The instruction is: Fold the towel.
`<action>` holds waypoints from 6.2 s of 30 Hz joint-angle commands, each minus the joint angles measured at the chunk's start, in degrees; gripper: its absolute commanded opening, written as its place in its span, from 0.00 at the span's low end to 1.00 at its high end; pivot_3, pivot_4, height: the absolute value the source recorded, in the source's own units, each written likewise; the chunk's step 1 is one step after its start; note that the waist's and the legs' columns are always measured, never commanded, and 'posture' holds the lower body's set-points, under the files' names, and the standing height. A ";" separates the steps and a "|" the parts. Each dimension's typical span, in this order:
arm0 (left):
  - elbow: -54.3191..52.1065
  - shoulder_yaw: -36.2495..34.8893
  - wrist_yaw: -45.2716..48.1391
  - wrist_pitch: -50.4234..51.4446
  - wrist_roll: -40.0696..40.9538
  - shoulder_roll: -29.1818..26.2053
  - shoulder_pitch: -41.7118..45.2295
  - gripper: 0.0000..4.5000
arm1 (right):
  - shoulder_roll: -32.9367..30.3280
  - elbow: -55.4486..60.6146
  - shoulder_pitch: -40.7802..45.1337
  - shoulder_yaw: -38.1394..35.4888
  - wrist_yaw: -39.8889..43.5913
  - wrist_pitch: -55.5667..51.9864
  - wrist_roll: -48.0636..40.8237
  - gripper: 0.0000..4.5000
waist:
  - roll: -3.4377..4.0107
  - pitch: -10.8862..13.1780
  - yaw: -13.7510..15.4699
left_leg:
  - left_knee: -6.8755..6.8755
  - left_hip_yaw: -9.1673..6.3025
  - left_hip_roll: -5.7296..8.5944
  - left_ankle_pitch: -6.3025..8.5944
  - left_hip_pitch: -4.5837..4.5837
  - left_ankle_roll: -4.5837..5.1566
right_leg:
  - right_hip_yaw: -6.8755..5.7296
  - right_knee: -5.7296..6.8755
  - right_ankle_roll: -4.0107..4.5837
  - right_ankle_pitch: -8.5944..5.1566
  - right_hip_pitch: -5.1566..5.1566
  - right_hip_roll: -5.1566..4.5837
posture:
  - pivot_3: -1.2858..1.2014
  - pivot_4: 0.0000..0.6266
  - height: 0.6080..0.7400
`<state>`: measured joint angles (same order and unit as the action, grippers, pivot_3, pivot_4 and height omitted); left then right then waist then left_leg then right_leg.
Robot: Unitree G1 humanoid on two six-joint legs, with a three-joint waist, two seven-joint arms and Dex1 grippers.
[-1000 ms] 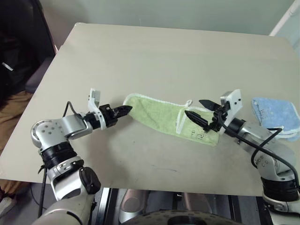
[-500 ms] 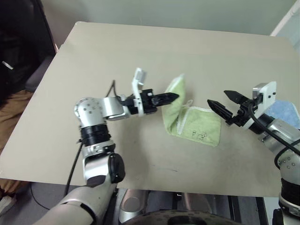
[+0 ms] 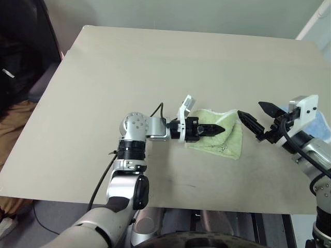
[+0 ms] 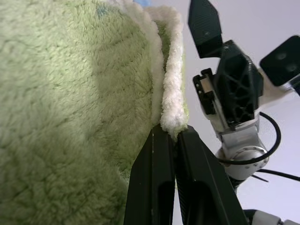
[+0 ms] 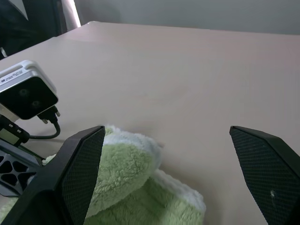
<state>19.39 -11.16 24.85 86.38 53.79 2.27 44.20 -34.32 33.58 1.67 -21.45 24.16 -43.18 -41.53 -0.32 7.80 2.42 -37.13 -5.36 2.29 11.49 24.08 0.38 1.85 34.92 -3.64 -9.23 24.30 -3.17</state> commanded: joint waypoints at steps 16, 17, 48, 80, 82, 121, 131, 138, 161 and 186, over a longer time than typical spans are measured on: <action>2.69 8.01 7.41 -9.32 -6.99 3.16 1.11 0.64 | -0.73 2.44 -0.04 -0.99 -2.09 0.53 0.08 1.00 | 0.00 0.00 0.00 | -0.01 0.04 0.02 -0.02 0.03 0.06 | 0.04 -0.07 -0.20 0.08 -0.01 -0.01 | 0.52 0.24 1.00; 2.10 7.89 7.98 -9.39 -6.66 3.13 1.12 0.71 | -0.72 2.39 0.04 -0.98 -2.06 0.57 0.07 1.00 | 0.00 0.00 0.00 | -0.01 0.04 0.02 -0.02 0.03 0.06 | 0.04 -0.07 -0.25 0.11 -0.01 -0.01 | 0.52 0.24 1.00; 2.04 22.96 39.92 -83.83 -35.78 -8.65 -7.42 0.01 | 4.75 -1.79 -0.11 13.50 -3.54 3.37 4.87 0.00 | 0.07 -0.02 0.04 | -0.90 -0.22 -0.02 0.78 0.67 0.58 | -0.10 0.00 0.12 0.47 0.26 0.02 | 0.52 0.24 1.00; 10.34 14.41 46.65 -67.05 -26.16 -7.05 -3.87 0.09 | 4.40 -6.40 -3.70 7.72 2.74 8.95 7.21 0.00 | 0.45 -0.24 -0.12 | -1.14 -0.16 0.04 1.08 0.91 0.20 | -0.09 -0.11 -0.26 0.38 0.25 -0.02 | 0.52 0.24 1.00; 8.23 12.95 46.91 -63.68 -24.42 -8.66 -3.69 0.21 | 3.65 -4.55 -3.04 6.02 2.90 7.34 4.67 0.04 | 0.45 -0.24 -0.19 | -1.09 -0.10 0.02 0.97 0.92 0.18 | -0.09 -0.10 -0.25 0.34 0.30 0.00 | 0.52 0.24 1.00; 11.61 6.42 15.09 0.35 -15.89 -10.49 2.31 1.00 | -2.87 3.95 -4.55 5.83 2.16 0.92 2.42 1.00 | 0.44 -0.25 0.44 | -0.99 -0.05 0.03 0.30 0.76 0.12 | -0.03 -0.08 -0.24 0.25 0.22 -0.02 | 0.52 0.24 1.00; 16.87 5.55 14.37 -1.48 -16.51 -2.33 4.29 1.00 | -3.69 4.60 -6.93 6.70 2.10 0.41 5.02 1.00 | 0.48 -0.26 2.16 | -1.02 -0.28 0.70 0.88 0.32 0.03 | 0.08 -0.33 -0.57 0.07 -0.64 -0.43 | 0.52 0.24 1.00; 18.73 7.43 15.15 -3.85 -17.72 0.94 4.70 1.00 | -4.40 4.38 -7.62 6.54 2.93 0.43 6.08 1.00 | 0.49 -0.26 2.48 | -1.01 -0.29 1.50 0.99 0.29 0.45 | 0.03 -0.32 -0.89 -0.13 -0.83 -1.25 | 0.52 0.24 1.00; 25.96 9.79 19.55 -11.41 -22.56 5.68 6.86 1.00 | -10.54 6.01 -17.43 -4.81 11.60 -0.99 1.34 1.00 | 0.64 -0.29 4.60 | -1.07 -0.51 2.95 1.04 0.82 1.80 | 0.33 -1.40 -1.73 -0.43 -1.63 -2.24 | 0.52 0.24 1.00; 32.44 14.90 26.15 -19.35 -25.30 10.38 10.66 1.00 | -9.89 2.39 -36.52 -24.74 21.63 1.53 3.31 1.00 | 0.62 -0.27 5.38 | -1.11 -0.30 3.19 1.63 0.87 2.81 | 1.43 -1.53 -2.58 -0.97 -1.87 -2.08 | 0.52 0.24 1.00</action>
<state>49.00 2.18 51.40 68.04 30.02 7.41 54.49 -44.42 35.73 -34.72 -44.43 45.18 -42.80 -38.32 0.30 7.53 7.80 -38.24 -5.66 5.49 13.11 24.95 3.20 3.27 33.39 -6.22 -10.20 22.41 -5.24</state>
